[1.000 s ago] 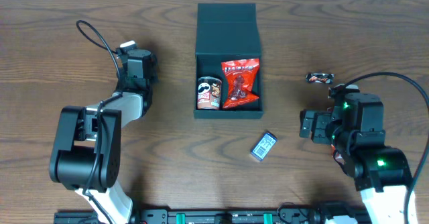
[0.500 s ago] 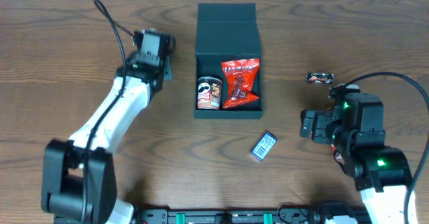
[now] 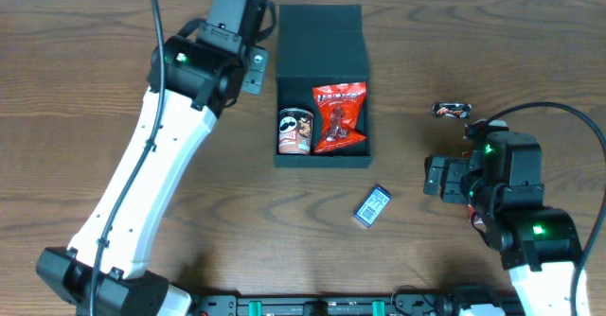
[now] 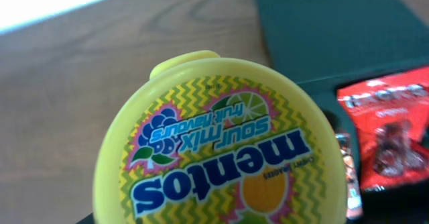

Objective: Pack container
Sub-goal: 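Lift the Mentos bottle and lower it into the box behind the Pringles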

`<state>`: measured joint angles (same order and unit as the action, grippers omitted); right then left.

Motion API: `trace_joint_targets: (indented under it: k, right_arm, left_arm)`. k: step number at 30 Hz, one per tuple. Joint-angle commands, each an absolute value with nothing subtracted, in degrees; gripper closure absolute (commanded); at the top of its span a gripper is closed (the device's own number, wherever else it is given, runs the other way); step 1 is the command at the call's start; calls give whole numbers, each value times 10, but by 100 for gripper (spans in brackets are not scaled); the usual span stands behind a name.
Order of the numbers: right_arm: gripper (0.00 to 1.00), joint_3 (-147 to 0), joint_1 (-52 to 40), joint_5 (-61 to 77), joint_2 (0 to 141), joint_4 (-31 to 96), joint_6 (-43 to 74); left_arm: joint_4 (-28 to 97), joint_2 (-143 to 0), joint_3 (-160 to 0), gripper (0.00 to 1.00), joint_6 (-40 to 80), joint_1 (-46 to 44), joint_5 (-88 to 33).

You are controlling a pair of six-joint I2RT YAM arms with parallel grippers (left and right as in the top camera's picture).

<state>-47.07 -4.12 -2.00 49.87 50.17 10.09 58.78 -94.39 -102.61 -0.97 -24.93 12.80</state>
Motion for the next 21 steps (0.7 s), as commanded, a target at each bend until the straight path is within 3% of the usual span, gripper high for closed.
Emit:
trace_joint_targets:
  k: [1, 10, 21]
  right_arm:
    - [1, -471, -45, -26, 497, 504, 107]
    - [1, -471, -45, -26, 497, 504, 107]
    - [1, -471, -45, -26, 497, 504, 107]
  left_arm:
    - [592, -937, -1043, 94, -110, -277, 128]
    - [594, -1036, -1045, 94, -261, -382, 259]
    - [534, -1178, -1086, 94, -366, -392, 389]
